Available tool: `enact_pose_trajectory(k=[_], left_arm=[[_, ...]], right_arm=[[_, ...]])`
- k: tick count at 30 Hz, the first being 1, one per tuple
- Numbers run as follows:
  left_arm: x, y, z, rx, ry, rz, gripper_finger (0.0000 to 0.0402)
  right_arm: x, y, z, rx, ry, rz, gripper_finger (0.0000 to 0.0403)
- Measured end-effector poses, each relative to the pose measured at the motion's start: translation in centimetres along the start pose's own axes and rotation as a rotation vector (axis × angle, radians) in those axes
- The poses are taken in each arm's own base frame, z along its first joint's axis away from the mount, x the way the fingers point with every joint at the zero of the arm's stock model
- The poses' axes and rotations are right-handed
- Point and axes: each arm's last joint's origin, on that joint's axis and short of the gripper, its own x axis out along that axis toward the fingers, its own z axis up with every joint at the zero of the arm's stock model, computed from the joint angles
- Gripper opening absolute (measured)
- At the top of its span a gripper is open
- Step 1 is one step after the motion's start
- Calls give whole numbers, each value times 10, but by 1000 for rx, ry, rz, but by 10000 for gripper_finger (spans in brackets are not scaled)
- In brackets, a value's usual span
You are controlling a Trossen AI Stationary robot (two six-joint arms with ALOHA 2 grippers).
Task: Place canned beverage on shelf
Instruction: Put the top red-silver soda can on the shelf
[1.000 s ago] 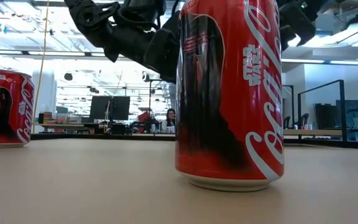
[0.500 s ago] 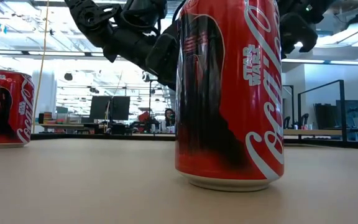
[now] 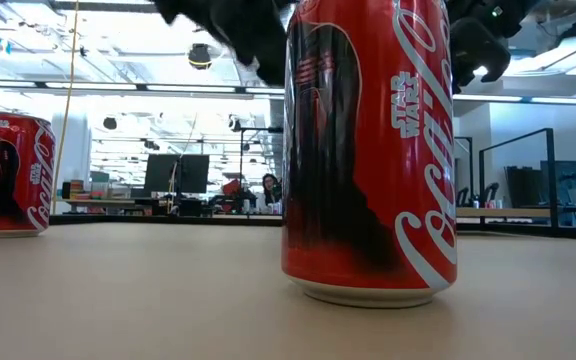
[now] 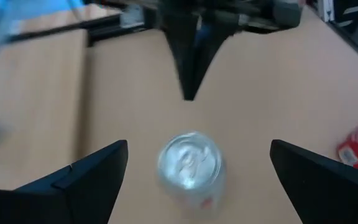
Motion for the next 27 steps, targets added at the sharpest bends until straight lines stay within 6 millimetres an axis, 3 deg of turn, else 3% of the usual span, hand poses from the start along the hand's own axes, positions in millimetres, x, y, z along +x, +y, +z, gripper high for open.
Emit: enact_pose_trajectory(k=[3,6,10,14,18,22,27], left_arm=[[-41,2,14,42,32,121,379],[-86,2,14,78,83,278,379],[-143,1,0,72,71,427,379],[-188,1,-22,98,-20,522,379],[-216,-1,-43,155,-95,629,379],[-231,-3,-55,225,-159,718,379],[-244,0,-48,312,-268,842,379]], right_arm=[[-1,1,1,7,-1,7,28],[-5,2,8,11,-15,40,28],[-14,1,25,28,-65,94,28],[-24,-4,48,26,-151,117,35],[-19,-9,63,53,-185,106,61],[-2,-11,71,66,-140,152,107],[13,-22,92,111,-2,239,191]])
